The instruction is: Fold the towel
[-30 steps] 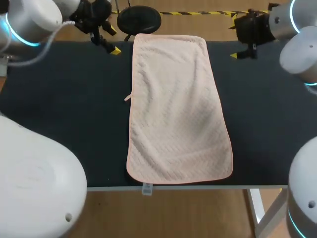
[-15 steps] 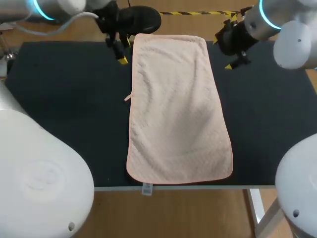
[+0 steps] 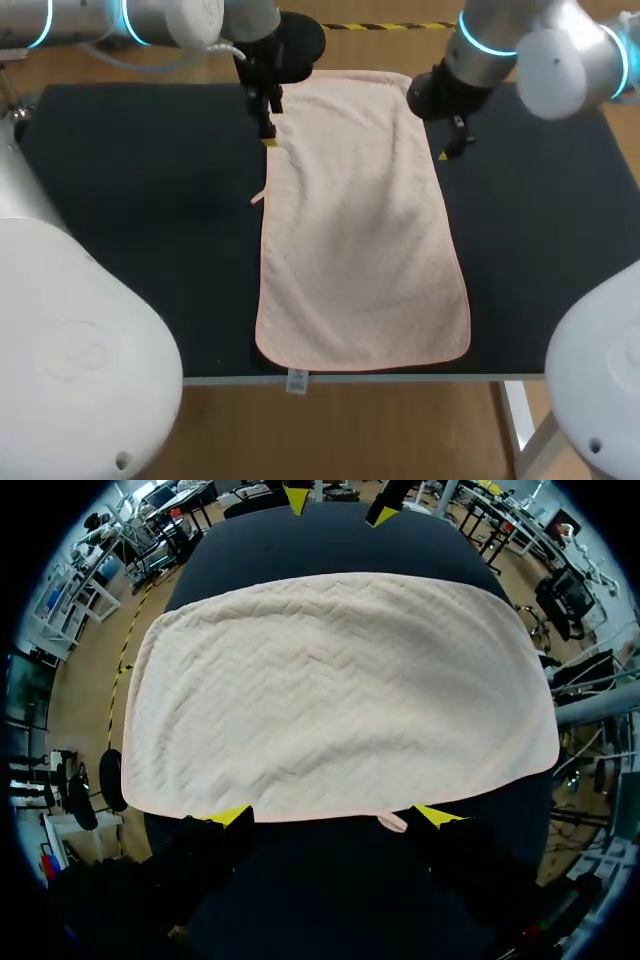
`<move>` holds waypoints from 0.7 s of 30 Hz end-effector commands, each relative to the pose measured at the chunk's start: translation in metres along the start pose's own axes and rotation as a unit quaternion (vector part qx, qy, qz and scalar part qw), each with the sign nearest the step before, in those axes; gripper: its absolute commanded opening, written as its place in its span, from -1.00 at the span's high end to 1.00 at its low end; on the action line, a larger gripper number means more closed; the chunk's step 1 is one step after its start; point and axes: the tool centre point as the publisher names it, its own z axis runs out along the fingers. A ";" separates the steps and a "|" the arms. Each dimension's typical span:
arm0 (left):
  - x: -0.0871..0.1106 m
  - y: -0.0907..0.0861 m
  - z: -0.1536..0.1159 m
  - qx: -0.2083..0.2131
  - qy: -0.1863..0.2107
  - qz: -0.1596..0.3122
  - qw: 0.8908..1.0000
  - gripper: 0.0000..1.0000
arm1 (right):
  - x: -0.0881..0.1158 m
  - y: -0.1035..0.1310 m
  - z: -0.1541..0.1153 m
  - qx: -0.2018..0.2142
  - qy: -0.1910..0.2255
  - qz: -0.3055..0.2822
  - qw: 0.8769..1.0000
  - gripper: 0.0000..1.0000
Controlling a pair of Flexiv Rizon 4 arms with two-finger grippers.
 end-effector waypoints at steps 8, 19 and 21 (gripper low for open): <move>-0.003 -0.026 0.043 0.024 0.009 0.014 1.000 -1.00 | -0.002 -0.011 0.043 0.024 0.076 0.022 0.997 -1.00; 0.011 -0.023 0.058 -0.004 0.020 -0.032 0.999 -1.00 | -0.002 -0.011 0.054 -0.005 0.089 0.040 0.995 -1.00; 0.015 -0.021 0.059 0.005 0.016 -0.044 0.999 -1.00 | -0.002 -0.010 0.055 -0.010 0.093 0.042 0.995 -1.00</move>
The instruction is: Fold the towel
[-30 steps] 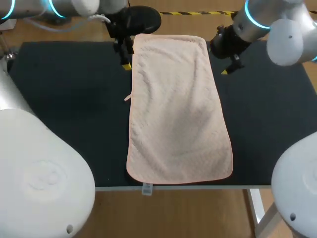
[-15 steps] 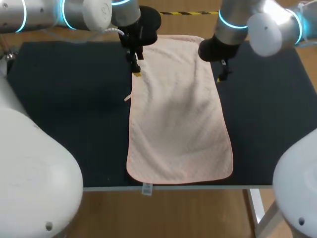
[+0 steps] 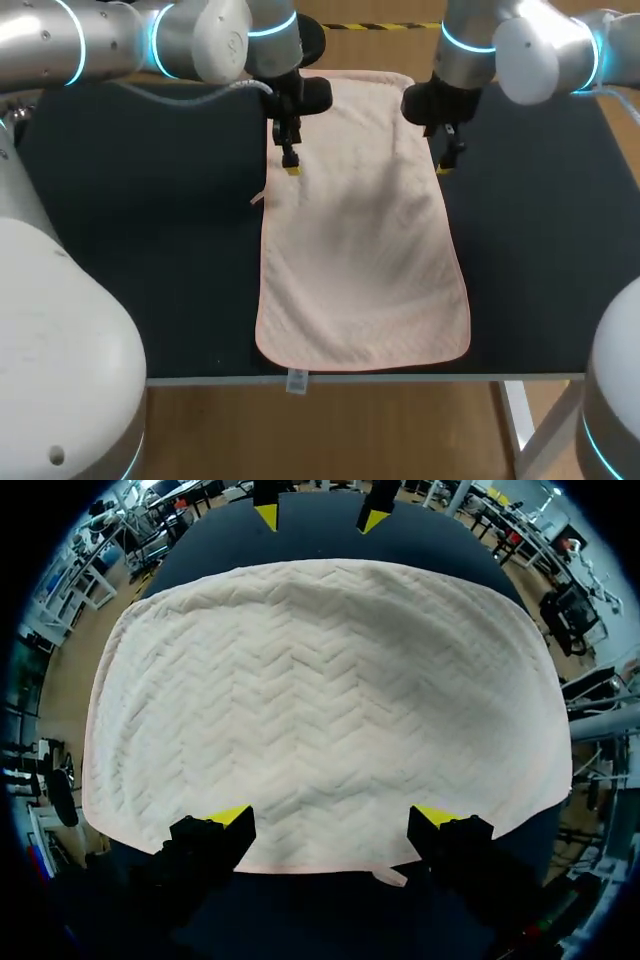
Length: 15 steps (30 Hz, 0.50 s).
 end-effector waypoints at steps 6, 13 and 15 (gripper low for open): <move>0.012 -0.008 0.013 0.010 -0.002 -0.004 1.000 -1.00 | -0.003 -0.001 0.019 -0.015 0.036 0.024 0.999 -1.00; 0.009 -0.005 0.031 0.016 0.010 -0.013 1.000 -1.00 | -0.001 -0.001 0.033 -0.020 0.062 0.040 0.997 -1.00; 0.008 -0.003 0.035 0.016 0.011 -0.017 1.000 -1.00 | -0.001 -0.001 0.036 -0.020 0.065 0.040 0.997 -1.00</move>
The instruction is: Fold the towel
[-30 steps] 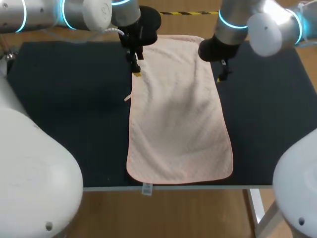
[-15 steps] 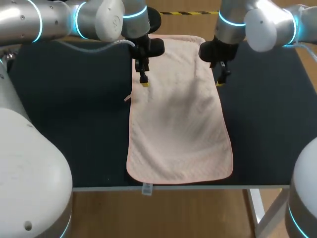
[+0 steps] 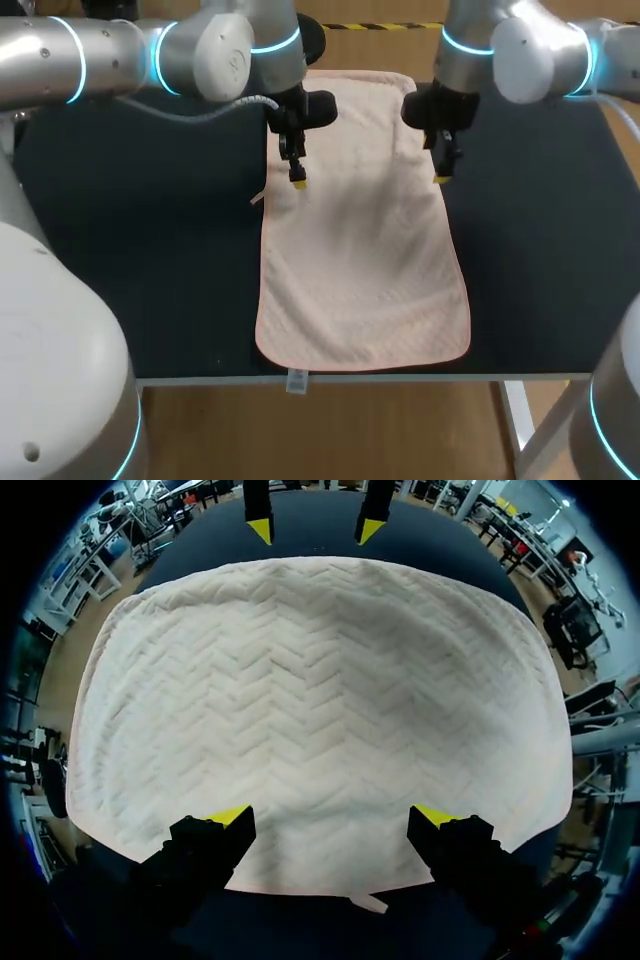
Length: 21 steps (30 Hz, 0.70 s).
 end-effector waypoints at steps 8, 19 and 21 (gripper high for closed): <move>-0.002 0.009 0.011 -0.011 -0.003 -0.001 1.000 -1.00 | -0.016 0.006 0.014 -0.002 0.030 0.019 0.999 -1.00; 0.001 0.016 0.021 -0.016 0.007 -0.012 1.000 -1.00 | -0.014 0.011 0.025 -0.003 0.042 0.025 0.999 -1.00; 0.000 0.015 0.022 -0.018 0.004 -0.009 1.000 -1.00 | -0.013 0.011 0.027 -0.001 0.044 0.026 0.999 -1.00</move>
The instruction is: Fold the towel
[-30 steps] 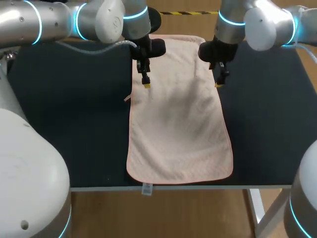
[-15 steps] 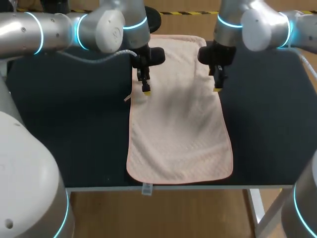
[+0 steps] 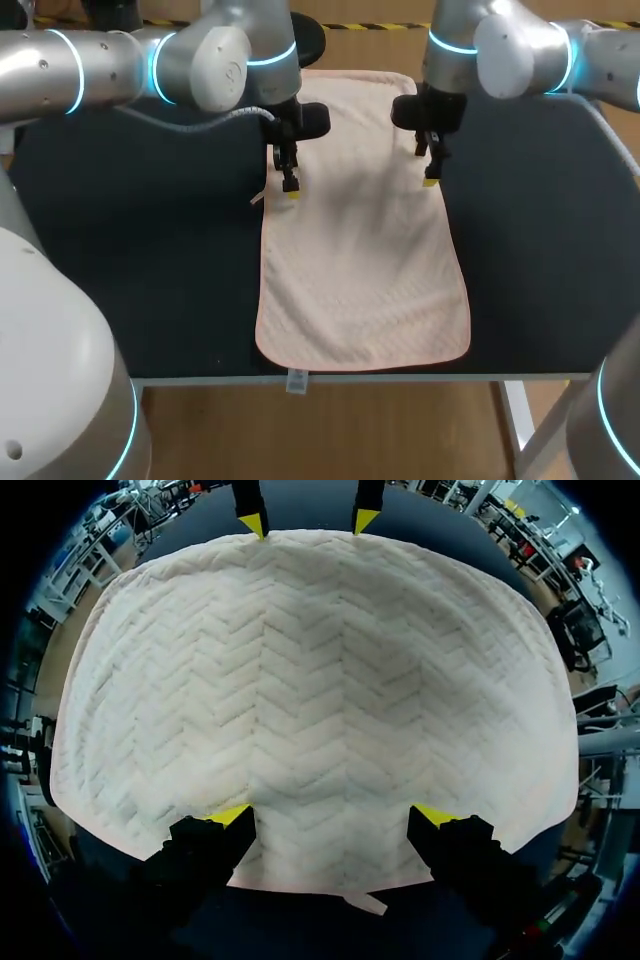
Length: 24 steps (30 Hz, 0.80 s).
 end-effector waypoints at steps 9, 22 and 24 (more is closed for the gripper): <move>-0.006 -0.004 0.005 -0.006 0.003 0.005 1.000 -0.28 | -0.003 -0.004 0.015 0.003 0.014 0.005 1.000 -1.00; -0.006 -0.009 0.016 -0.004 0.033 0.001 0.999 -1.00 | -0.002 -0.005 0.014 0.007 0.014 0.001 1.000 -1.00; -0.007 -0.008 0.017 -0.002 0.038 -0.002 0.999 -1.00 | -0.002 -0.005 0.015 0.008 0.014 0.000 1.000 -1.00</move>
